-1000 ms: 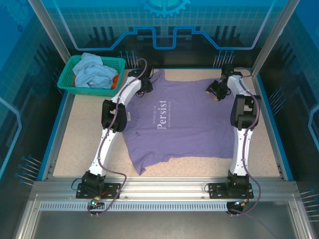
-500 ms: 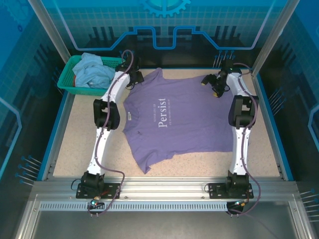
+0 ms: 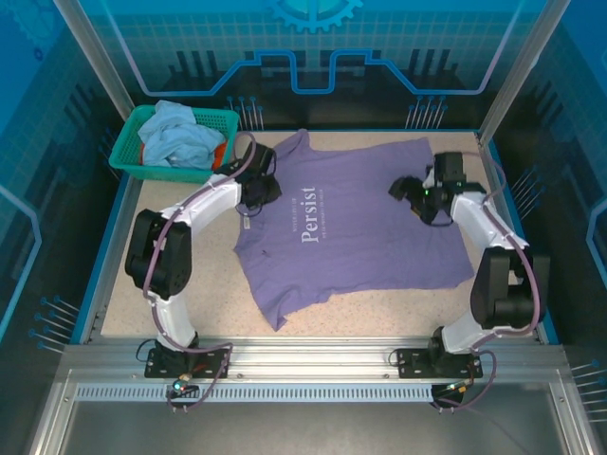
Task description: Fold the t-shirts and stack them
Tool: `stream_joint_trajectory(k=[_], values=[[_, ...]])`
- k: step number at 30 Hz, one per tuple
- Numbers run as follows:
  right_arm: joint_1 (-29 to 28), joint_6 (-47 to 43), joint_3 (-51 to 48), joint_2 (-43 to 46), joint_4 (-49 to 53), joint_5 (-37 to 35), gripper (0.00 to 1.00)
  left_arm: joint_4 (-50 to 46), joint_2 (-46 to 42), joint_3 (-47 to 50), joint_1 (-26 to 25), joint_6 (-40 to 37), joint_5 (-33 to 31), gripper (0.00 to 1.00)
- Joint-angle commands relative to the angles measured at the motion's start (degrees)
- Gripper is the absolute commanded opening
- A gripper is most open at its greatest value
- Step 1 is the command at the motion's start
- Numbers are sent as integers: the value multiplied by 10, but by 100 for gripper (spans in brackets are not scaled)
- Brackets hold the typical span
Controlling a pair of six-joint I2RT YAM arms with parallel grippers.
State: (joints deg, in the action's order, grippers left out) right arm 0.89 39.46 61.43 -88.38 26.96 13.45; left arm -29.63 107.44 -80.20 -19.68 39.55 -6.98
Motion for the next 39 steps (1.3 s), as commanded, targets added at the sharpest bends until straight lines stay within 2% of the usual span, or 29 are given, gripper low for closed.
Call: stream_joint_trajectory(k=[1, 6, 11, 15, 19, 22, 26, 30, 34, 37, 39], values=[[-5, 9, -78, 51, -36, -21, 78, 3, 27, 32, -3, 33, -9, 8], [3, 2, -168, 141, -17, -59, 80, -15, 86, 9, -2, 22, -29, 7], [49, 23, -225, 221, 27, -85, 84, -66, 180, -93, 2, -1, -61, 8], [107, 16, -231, 228, 65, -85, 84, -97, 239, -170, 10, -9, -63, 8], [170, 10, -229, 203, 86, -52, 85, -124, 280, -245, 27, -18, -62, 8], [197, 8, -225, 188, 97, -42, 84, -159, 294, -300, 38, -25, -50, 13], [214, 5, -221, 202, 133, -58, 84, -144, 240, -278, 38, -22, -39, 34], [225, 3, -228, 244, 178, -95, 82, -137, 155, -230, 30, -21, -25, 50], [228, 3, -240, 278, 214, -111, 77, -87, 11, -94, 19, 1, -14, 59], [231, 1, -254, 284, 217, -105, 75, -55, -103, 28, 3, 16, -4, 59], [234, -3, -259, 278, 212, -86, 74, -42, -170, 109, -15, 28, 8, 54]])
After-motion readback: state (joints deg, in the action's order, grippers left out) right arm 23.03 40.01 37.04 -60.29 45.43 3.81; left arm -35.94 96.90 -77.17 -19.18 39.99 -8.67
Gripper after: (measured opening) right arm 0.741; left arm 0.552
